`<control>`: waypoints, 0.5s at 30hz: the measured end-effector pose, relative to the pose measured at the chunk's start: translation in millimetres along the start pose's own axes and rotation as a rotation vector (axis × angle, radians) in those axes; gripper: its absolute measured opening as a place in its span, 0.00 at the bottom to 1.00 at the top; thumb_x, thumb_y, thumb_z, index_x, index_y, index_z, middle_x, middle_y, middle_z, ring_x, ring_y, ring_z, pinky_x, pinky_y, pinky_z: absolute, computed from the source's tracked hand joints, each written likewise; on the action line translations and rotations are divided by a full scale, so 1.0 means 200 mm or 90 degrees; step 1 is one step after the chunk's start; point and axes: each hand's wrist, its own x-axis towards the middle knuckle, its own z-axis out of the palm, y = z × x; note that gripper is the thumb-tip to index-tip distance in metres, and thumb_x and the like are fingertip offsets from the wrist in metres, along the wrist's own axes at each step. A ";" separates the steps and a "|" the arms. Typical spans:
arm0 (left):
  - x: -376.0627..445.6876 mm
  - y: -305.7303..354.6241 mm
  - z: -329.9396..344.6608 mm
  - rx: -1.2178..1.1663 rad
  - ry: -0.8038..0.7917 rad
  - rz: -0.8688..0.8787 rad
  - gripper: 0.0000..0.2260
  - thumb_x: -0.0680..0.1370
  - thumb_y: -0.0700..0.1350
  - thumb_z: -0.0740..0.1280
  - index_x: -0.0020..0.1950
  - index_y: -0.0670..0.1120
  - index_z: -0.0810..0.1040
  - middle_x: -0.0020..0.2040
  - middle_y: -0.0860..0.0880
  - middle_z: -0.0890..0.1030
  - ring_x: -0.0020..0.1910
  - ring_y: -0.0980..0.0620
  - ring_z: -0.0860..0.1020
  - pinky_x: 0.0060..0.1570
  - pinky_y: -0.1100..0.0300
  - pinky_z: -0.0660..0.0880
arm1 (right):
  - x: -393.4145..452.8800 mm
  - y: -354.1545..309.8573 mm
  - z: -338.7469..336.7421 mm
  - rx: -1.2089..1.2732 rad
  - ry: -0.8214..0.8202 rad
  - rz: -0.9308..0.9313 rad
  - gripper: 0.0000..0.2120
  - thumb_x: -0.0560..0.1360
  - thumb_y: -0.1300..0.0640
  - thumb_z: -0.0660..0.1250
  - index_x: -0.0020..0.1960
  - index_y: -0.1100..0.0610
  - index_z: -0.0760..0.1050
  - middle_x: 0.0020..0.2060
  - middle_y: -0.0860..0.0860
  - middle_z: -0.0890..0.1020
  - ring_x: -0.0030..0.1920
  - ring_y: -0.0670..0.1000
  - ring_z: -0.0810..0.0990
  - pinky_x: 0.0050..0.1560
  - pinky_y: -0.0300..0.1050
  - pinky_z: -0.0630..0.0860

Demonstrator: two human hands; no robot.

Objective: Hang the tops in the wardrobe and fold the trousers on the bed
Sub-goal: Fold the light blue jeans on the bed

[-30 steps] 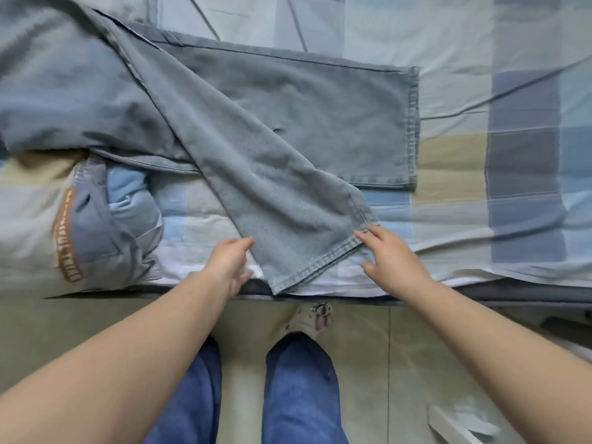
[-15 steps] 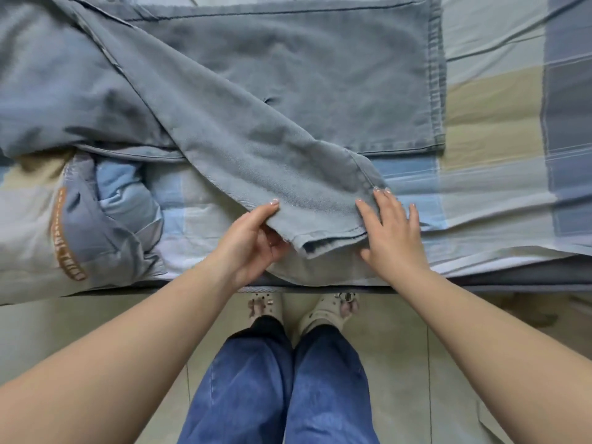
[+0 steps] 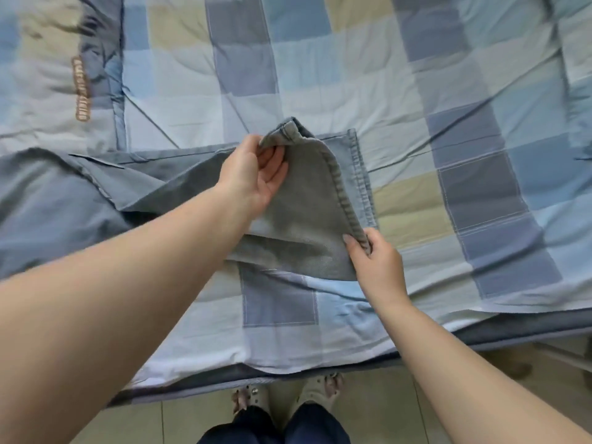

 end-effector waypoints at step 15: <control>0.45 -0.40 -0.06 0.282 0.105 -0.046 0.05 0.81 0.46 0.60 0.52 0.46 0.73 0.51 0.50 0.78 0.51 0.54 0.78 0.54 0.55 0.74 | 0.61 0.39 -0.02 -0.033 0.016 0.219 0.12 0.74 0.53 0.69 0.56 0.57 0.80 0.52 0.53 0.83 0.55 0.54 0.80 0.57 0.44 0.73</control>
